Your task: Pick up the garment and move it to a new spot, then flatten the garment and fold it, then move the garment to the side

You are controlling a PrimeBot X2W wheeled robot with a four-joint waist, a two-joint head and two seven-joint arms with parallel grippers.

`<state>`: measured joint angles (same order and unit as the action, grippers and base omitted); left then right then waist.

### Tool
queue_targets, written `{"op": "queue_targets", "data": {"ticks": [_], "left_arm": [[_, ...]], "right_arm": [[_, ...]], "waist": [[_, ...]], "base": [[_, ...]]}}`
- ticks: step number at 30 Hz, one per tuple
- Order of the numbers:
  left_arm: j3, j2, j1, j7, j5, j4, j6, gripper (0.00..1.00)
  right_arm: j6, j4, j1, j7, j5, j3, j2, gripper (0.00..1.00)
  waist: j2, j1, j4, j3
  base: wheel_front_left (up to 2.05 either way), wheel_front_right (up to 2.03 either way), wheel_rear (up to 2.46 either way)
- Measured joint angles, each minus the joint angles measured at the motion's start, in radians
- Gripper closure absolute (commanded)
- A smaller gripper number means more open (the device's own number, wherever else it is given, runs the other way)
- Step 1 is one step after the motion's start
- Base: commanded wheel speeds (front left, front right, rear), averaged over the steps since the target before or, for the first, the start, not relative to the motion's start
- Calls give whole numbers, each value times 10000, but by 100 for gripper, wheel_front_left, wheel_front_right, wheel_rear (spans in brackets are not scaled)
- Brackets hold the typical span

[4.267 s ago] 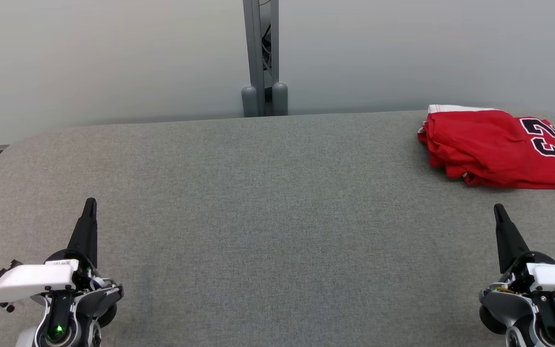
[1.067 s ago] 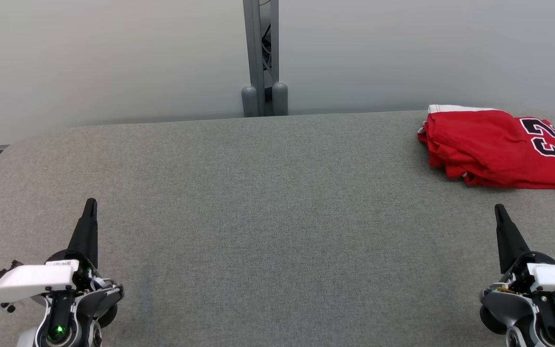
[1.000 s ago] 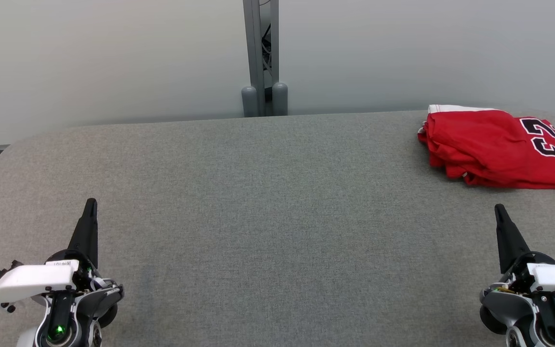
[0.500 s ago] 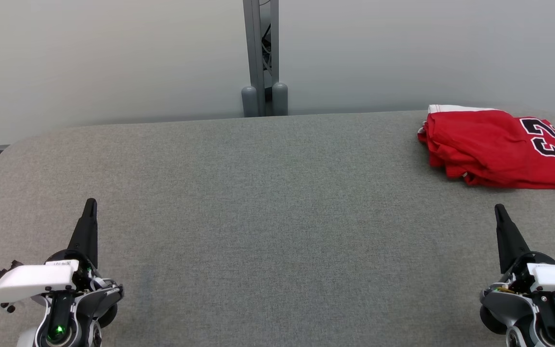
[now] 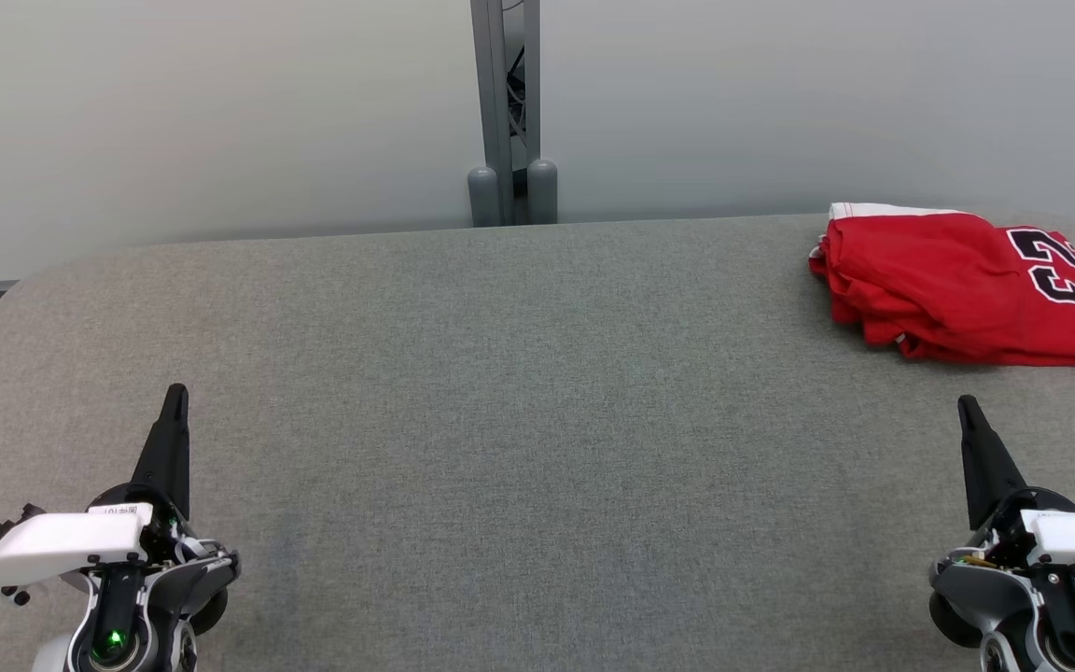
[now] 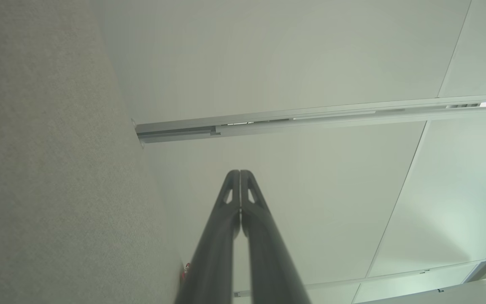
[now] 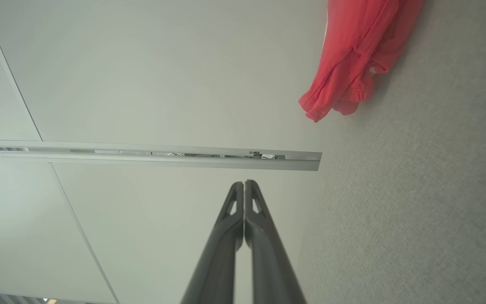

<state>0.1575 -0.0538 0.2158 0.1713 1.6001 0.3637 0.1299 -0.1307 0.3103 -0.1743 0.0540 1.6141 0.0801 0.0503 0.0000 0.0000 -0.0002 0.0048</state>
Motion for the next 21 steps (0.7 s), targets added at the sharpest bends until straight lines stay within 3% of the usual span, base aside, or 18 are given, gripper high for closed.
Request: {"op": "queue_targets", "data": {"ticks": [21], "left_arm": [[15, 8, 1, 13, -15, 0, 0, 100]], "right_arm": [[2, 0, 0, 0, 0, 6, -4, 100]], "waist": [[0, 0, 0, 0]], "base": [[0, 0, 0]]}}
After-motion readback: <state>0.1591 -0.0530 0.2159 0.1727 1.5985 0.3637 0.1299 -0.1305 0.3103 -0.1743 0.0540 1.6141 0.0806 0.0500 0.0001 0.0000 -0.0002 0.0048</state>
